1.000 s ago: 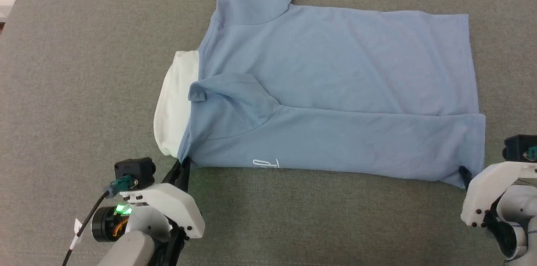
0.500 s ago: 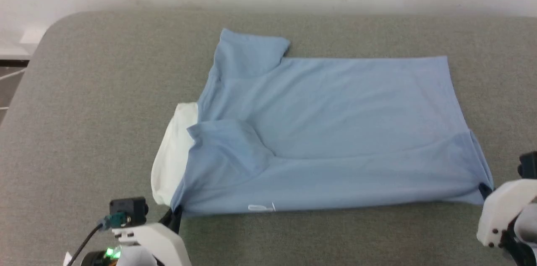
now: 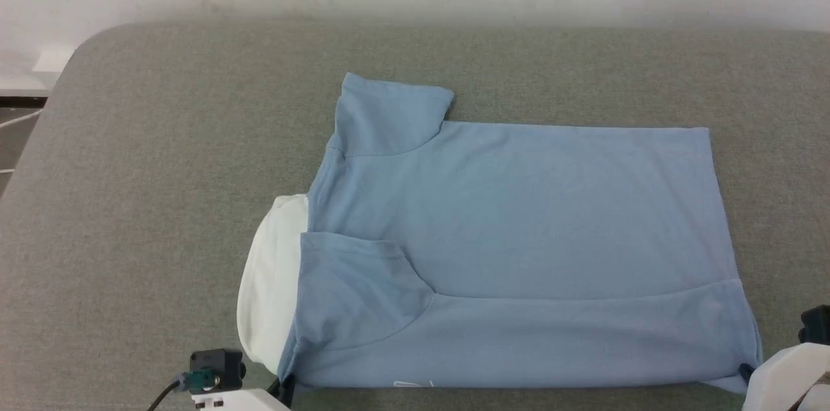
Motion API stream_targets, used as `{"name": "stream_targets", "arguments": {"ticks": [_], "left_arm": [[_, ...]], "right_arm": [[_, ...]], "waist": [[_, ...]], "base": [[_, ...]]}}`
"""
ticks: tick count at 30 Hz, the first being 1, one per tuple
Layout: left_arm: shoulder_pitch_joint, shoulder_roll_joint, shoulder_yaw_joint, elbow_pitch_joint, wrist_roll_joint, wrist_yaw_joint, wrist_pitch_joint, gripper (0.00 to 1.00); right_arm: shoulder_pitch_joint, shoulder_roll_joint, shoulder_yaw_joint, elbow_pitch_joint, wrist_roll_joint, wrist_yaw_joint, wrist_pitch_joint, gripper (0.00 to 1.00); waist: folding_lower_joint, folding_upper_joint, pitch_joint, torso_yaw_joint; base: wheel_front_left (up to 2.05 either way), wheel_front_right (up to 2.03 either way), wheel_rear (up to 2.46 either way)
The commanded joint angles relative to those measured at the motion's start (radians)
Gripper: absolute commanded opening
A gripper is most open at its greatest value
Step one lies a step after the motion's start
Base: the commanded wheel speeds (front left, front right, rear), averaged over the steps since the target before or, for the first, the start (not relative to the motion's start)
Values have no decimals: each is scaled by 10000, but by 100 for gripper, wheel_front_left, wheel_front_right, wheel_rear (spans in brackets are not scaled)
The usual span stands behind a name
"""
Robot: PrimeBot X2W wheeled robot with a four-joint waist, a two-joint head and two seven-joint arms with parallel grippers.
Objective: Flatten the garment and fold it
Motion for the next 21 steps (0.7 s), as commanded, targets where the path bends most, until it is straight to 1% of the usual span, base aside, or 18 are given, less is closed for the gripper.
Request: {"name": "stream_targets", "arguments": {"ticks": [1,4,8,10,13,15,18,21], "left_arm": [[-82,-23,21,195,-31,-92,-173,100],[-236,-108,81,426,27,-277,-603,100],[-460,-102,333,413,223,-499,-1549,100],[-562,-109,518,296,356,-568,-2179,100],[-746,-59,684,-20,643,-871,-3211,100],[-848,-17,805,-180,914,-953,-3830,100],[-986,-35,1057,-525,1360,-1034,-4281,100],[-1147,-164,1338,-993,1948,-1040,-4404,100]], "right_arm": [[-11,-11,-96,174,-54,-25,-201,100],[-138,-38,-58,499,-149,-25,-509,100],[-398,-163,-3,436,-270,-25,-1204,100],[-526,-248,132,161,-266,-25,-1798,100],[-679,-444,526,-429,-267,-25,-2836,100],[-736,-510,835,-887,-275,-25,-3549,100],[-767,-550,1216,-1539,-346,-25,-4603,100],[-740,-501,1454,-2015,-515,-25,-5497,100]], "waist": [[0,0,14,-35],[0,0,-14,-69],[0,0,-159,-141],[0,0,-247,-192],[0,0,-360,-298],[0,0,-420,-401],[0,0,-405,-580],[0,0,-288,-748]], "base": [[0,0,0],[0,0,0],[0,0,0],[0,0,0],[0,0,0],[0,0,0],[0,0,0],[0,0,0]]}}
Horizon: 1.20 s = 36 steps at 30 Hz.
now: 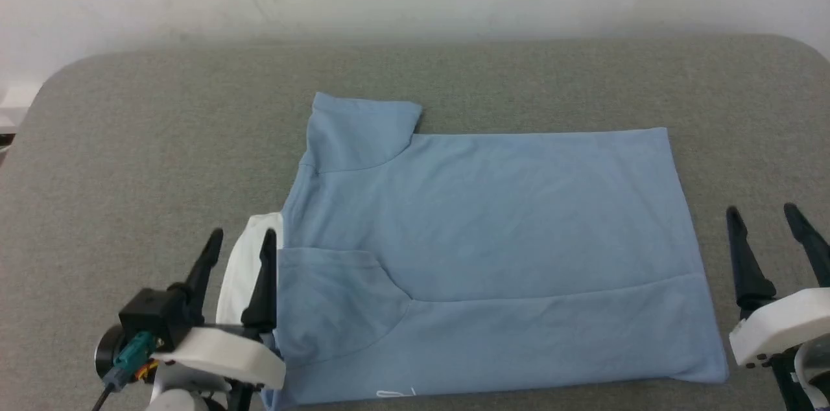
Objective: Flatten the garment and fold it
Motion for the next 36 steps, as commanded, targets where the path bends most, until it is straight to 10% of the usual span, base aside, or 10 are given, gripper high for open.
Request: {"name": "stream_targets", "arguments": {"ticks": [1,9,25,36], "left_arm": [[-233,-136,198,-308,363,-23,-74,100],[-977,289,93,-353,1279,-579,435,100],[-6585,2617,-610,1607,1539,-3031,5936,100],[-9194,3499,-957,3935,594,-3383,10062,100]], "right_arm": [[-100,100,110,-195,-1,-21,-446,100],[-246,419,989,-648,-272,-21,-1626,100],[-1412,921,1708,-167,-478,-21,-2672,100],[-1938,1063,2103,609,-294,-21,-3017,100]], "waist": [[0,0,150,-202],[0,0,1060,-1014],[0,0,3817,-2782],[0,0,4638,-3683]], "base": [[0,0,0],[0,0,0],[0,0,0],[0,0,0]]}}
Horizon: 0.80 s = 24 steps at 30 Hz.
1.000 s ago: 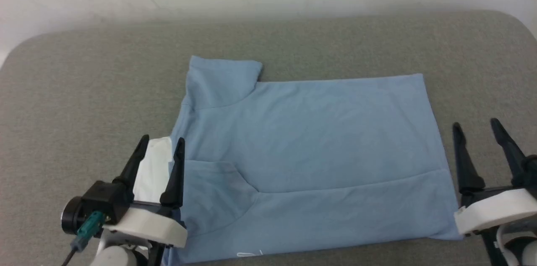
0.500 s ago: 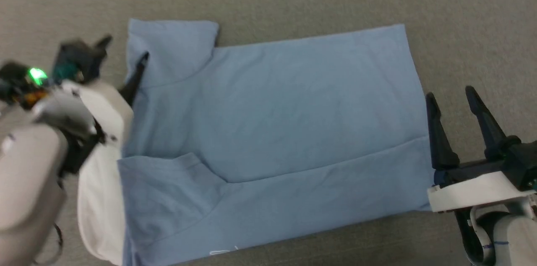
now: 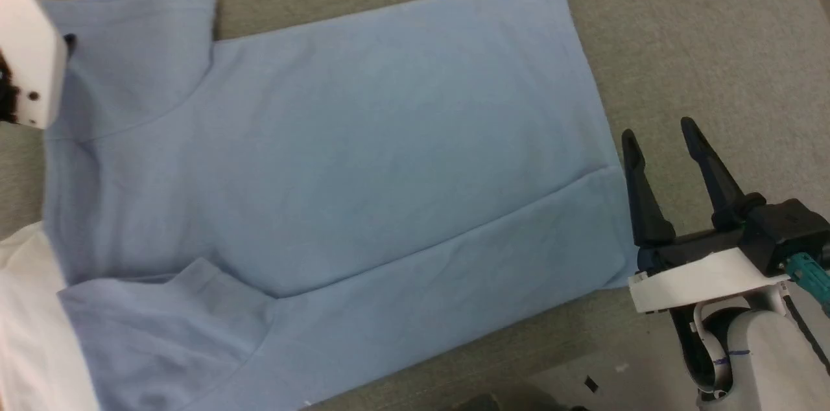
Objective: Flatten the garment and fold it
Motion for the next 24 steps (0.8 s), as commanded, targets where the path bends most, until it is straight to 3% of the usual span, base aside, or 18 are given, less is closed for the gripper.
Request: {"name": "stream_targets", "arguments": {"ticks": [1,9,10,11,12,13,24], "left_arm": [[-206,128,27,150,-61,-73,167,100],[-333,308,156,918,-473,71,925,100],[-259,305,145,984,-620,49,1097,85],[-190,312,120,998,-744,24,1232,36],[-136,309,125,1003,-866,7,1301,6],[-87,286,145,1009,-977,-1,1324,0],[-119,-268,39,894,-283,8,-1688,0]], "right_arm": [[-156,43,20,81,83,-21,-90,100],[-192,54,104,564,365,-21,-221,100],[-190,54,93,620,387,-21,-231,100],[-190,54,76,683,391,-21,-227,100],[-195,55,55,741,380,-21,-220,100],[-198,55,28,790,363,-21,-216,100],[-123,32,-601,770,112,-21,431,100]], "waist": [[-2,0,578,-580],[-2,0,798,-763],[-2,0,800,-753],[-2,0,797,-738],[-2,0,781,-715],[-2,0,751,-683],[-2,0,-362,248]], "base": [[0,0,0],[0,0,0],[0,0,0],[0,0,0],[0,0,0],[0,0,0],[0,0,0]]}}
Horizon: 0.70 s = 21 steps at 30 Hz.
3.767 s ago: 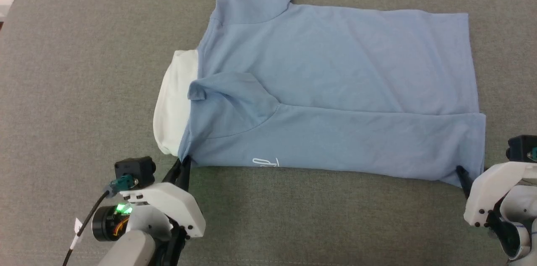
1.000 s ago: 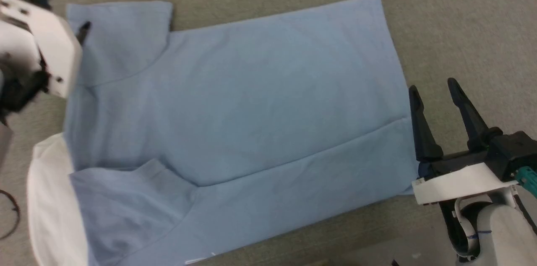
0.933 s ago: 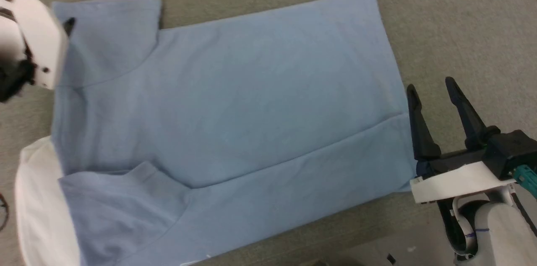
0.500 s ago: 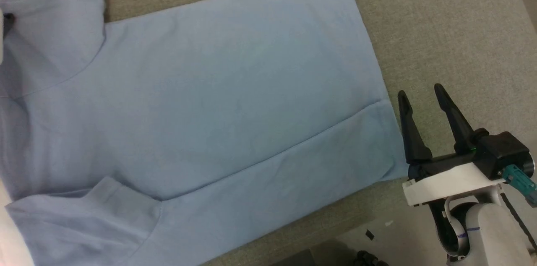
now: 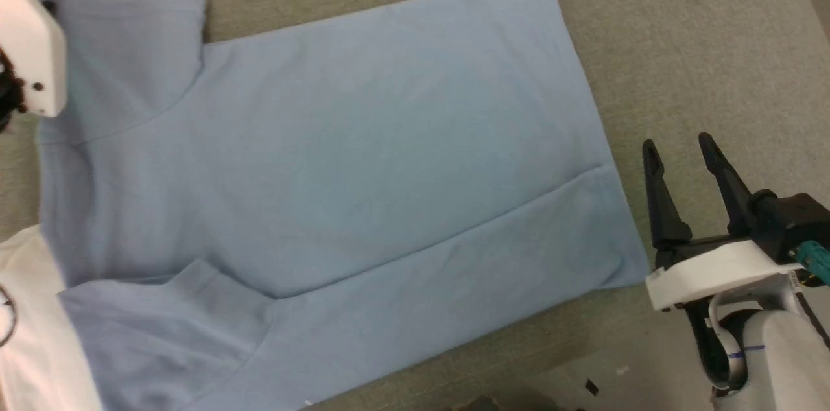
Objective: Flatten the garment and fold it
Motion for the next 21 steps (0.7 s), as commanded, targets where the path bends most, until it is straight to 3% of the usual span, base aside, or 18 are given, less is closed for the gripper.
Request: {"name": "stream_targets", "arguments": {"ticks": [1,5,10,16,21], "left_arm": [[87,-165,-55,-17,113,-12,-357,0],[228,-479,-317,-261,219,-62,-1151,0],[555,-674,-662,-998,58,-125,-1825,0],[877,-698,-1052,-2418,102,-130,-2388,0],[1311,-868,-1256,-3724,263,122,-2671,0]], "right_arm": [[5,-53,-52,-127,-60,-21,192,100],[35,-694,-48,-391,109,-21,1187,100],[-481,-1977,386,-831,824,-21,3153,100],[-2098,-3881,1205,-869,2014,-21,5506,100],[-3691,-5105,2099,-3,2642,-21,7053,100]], "waist": [[0,0,-590,626],[0,0,-960,1149],[0,0,-1038,1757],[0,0,-541,2508],[0,0,-17,3245]], "base": [[0,0,0],[0,0,0],[0,0,0],[0,0,0],[0,0,0]]}}
